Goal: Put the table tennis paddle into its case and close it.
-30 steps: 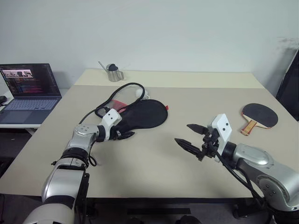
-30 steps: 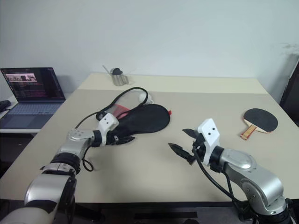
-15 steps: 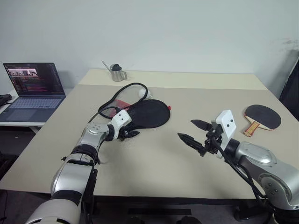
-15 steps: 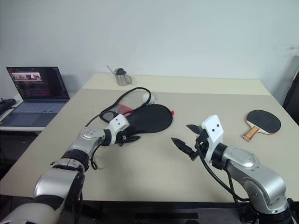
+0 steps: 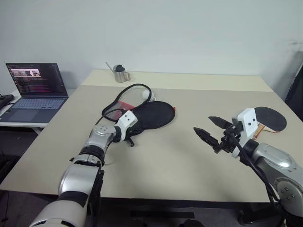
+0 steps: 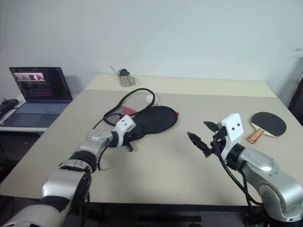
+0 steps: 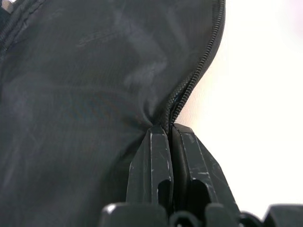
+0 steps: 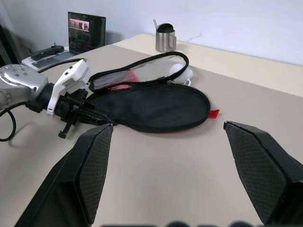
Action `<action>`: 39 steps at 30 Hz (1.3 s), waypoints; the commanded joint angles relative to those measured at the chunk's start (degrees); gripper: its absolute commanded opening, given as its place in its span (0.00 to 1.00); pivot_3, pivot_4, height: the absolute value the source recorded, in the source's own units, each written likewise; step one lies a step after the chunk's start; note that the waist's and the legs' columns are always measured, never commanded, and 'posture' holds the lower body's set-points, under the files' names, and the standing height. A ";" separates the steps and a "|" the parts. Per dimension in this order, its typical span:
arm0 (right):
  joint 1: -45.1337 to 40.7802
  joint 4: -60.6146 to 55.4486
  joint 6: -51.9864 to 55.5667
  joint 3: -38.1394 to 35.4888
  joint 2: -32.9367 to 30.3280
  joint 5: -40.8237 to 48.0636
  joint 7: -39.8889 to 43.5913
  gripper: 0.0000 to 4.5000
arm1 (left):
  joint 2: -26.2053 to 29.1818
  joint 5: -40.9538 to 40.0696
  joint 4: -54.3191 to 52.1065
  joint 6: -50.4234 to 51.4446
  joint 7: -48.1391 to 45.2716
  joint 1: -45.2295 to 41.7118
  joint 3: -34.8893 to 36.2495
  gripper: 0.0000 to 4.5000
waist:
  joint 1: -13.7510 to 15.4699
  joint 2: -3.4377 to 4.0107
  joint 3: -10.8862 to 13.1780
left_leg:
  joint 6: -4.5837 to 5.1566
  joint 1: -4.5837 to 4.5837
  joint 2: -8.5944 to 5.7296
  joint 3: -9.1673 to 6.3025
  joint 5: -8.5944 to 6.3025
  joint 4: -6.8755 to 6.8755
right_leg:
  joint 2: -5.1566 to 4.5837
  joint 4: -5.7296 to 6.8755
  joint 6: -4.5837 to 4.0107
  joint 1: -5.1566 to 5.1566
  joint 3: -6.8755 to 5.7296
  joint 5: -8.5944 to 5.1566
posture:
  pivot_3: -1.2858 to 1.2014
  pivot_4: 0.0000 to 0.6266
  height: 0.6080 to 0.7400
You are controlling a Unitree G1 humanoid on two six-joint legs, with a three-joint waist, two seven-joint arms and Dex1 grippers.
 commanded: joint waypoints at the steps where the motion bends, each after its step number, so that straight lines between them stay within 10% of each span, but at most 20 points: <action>1: 1.04 -2.62 -0.29 -2.99 -0.91 1.33 -0.40 0.91 | -5.73 -5.36 -10.09 10.25 4.80 -1.60 2.90 0.01 | -0.04 0.00 0.00 | 0.00 -0.15 -0.01 -0.03 0.00 0.13 | 0.00 -0.02 0.03 -0.05 -0.02 0.02 | 0.52 0.24 1.00; 10: 2.62 -3.14 -0.60 -3.43 -0.97 1.66 -1.53 0.91 | -19.35 -10.55 -19.51 22.79 17.31 -2.92 4.69 0.01 | -0.64 -0.01 0.02 | -0.01 -0.15 0.00 -0.11 -0.01 0.23 | 0.06 0.05 0.11 -0.07 0.00 0.04 | 0.52 0.24 1.00; 20: 4.42 -4.54 -0.82 -3.74 -0.69 1.69 -3.52 0.91 | -21.95 -11.85 -19.53 23.60 19.13 -2.91 4.84 0.01 | -1.17 -0.01 0.02 | -0.01 -0.16 -0.03 -0.05 -0.02 0.23 | 0.06 -0.01 0.16 -0.07 0.08 0.07 | 0.52 0.24 1.00; 33: 3.46 -3.48 -1.21 -2.72 -0.08 1.67 -4.19 0.91 | -18.89 -12.55 -25.71 22.69 14.60 -1.18 2.57 0.95 | -1.17 -0.01 0.03 | -0.01 -0.18 -0.04 -0.04 -0.02 0.23 | 0.04 -0.07 0.17 -0.07 0.09 0.07 | 0.52 0.24 1.00; 39: -1.48 2.32 -1.08 -0.37 5.12 -2.47 -10.72 0.91 | -8.54 -15.66 -29.50 16.38 -0.33 -0.32 3.73 1.00 | -2.12 0.04 0.04 | -0.01 -0.07 0.02 -0.01 -0.02 0.15 | 0.09 0.01 0.11 -0.10 0.15 0.06 | 0.52 0.24 1.00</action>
